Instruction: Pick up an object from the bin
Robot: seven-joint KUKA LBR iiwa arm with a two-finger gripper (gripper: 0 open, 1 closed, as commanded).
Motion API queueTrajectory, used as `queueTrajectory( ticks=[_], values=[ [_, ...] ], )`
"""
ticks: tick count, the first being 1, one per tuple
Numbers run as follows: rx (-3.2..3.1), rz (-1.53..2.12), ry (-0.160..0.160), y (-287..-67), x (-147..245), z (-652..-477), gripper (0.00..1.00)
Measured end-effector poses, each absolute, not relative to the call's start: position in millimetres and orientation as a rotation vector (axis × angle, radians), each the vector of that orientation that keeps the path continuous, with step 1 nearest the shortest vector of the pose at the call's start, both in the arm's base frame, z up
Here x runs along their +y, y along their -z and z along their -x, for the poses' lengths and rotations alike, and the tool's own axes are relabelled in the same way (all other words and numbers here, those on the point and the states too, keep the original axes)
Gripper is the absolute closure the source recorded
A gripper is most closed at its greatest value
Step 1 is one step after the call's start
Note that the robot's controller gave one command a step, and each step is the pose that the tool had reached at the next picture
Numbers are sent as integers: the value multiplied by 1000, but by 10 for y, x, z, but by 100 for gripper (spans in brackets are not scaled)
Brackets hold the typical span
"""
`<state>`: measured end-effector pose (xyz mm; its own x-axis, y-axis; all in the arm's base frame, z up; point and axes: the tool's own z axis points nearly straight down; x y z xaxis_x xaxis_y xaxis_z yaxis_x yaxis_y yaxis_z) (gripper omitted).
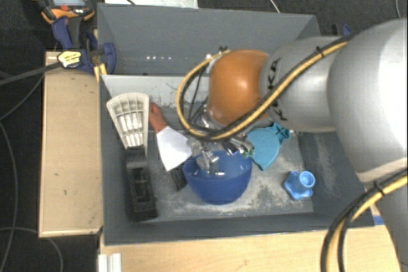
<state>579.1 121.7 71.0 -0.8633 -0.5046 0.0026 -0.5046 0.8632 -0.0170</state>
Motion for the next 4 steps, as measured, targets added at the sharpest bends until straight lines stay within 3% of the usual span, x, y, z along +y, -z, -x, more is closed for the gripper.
queueTrajectory(
  ticks=[3,4],
  values=[
    [3096,537,32,-699,1276,-5776,100],
    [3112,439,34,-707,1392,-5661,100]
  ],
)
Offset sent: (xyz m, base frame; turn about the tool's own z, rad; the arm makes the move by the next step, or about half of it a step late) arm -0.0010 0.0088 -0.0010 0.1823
